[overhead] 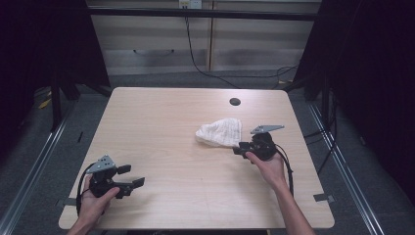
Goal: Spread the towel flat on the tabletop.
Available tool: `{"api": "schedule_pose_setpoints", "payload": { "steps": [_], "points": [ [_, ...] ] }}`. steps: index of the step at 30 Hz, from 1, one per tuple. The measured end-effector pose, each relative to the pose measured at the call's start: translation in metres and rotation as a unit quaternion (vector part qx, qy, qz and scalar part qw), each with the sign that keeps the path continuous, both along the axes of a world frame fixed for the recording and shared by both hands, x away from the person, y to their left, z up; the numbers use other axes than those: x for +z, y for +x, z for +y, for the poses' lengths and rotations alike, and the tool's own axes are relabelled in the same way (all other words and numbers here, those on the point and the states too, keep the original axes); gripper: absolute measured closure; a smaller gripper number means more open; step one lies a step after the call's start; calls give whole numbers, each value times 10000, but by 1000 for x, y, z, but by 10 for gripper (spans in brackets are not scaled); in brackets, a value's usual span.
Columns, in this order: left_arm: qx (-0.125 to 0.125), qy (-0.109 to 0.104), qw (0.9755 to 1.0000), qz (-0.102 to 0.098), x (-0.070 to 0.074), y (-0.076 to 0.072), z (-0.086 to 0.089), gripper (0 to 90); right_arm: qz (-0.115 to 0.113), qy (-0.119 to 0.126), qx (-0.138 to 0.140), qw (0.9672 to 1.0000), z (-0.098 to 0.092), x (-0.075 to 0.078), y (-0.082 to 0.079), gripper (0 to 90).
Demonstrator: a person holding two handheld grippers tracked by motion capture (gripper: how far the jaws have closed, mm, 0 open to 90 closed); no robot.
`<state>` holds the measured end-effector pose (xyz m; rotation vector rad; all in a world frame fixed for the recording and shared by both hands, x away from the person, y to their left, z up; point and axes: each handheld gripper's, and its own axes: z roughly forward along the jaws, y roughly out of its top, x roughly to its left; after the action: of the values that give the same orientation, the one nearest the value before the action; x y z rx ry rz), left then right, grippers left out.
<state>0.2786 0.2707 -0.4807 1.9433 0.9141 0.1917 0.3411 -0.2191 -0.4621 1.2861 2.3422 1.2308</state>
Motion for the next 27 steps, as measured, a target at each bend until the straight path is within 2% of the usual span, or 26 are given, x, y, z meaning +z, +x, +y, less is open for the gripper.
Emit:
{"api": "schedule_pose_setpoints", "payload": {
  "steps": [2,5,7,9,10,14,19,20,23,27],
  "points": [
    [22,-5,10000,10,0,1,0,184,30,23,-3,10000,0,-2,6,618],
    [13,35,10000,7,-1,1,0,184,104,-68,32,9999,2,-7,20,617],
    [11,4,10000,-5,-1,1,0,184,111,-89,25,9999,3,-7,23,604],
    [19,-31,10000,-36,0,0,0,184,126,133,37,9998,4,-11,29,574],
    [19,-31,10000,-36,0,0,0,184,126,133,37,9998,4,-11,29,574],
    [26,-5,10000,-20,-1,1,0,184,272,-131,51,9995,9,-22,36,522],
    [25,-15,10000,1,-2,2,0,184,221,-150,-67,9996,8,-24,45,460],
    [19,-13,10000,8,-2,2,-1,184,247,-264,-112,9993,9,-24,50,437],
    [2,-19,10000,1,-2,2,0,184,270,-320,-142,9990,8,-27,56,410],
    [1,-24,10000,-4,-2,2,0,183,276,-337,-194,9989,6,-36,61,416]
  ]
}}
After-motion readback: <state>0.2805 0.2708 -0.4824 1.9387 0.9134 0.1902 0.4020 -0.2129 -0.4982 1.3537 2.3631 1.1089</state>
